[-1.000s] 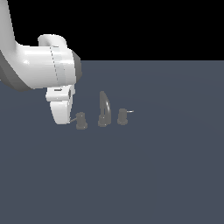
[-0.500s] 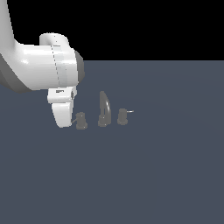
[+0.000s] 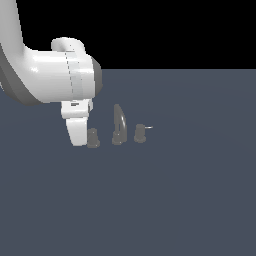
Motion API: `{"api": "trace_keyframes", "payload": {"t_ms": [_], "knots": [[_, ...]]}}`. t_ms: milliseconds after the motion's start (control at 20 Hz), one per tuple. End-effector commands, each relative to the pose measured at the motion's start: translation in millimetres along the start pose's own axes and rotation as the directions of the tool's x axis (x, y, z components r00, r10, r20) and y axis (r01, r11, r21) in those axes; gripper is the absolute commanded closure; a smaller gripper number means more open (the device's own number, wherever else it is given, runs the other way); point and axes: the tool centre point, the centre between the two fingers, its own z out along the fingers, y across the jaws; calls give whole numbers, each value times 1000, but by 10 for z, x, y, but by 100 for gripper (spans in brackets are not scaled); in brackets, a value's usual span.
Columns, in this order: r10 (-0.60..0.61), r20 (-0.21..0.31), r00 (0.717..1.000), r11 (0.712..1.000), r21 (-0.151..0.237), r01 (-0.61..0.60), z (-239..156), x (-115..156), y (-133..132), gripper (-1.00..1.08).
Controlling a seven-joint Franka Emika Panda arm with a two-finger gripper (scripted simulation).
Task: Turn on the faucet by rotating a designated handle.
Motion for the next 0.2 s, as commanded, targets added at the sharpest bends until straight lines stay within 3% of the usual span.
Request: {"api": "trace_keyframes", "payload": {"t_ms": [0,150], "knots": [[46,-15,999,999,0,-46,-10,427,-21,108],[55,-18,998,998,-1,-55,-15,586,-32,108]]}}
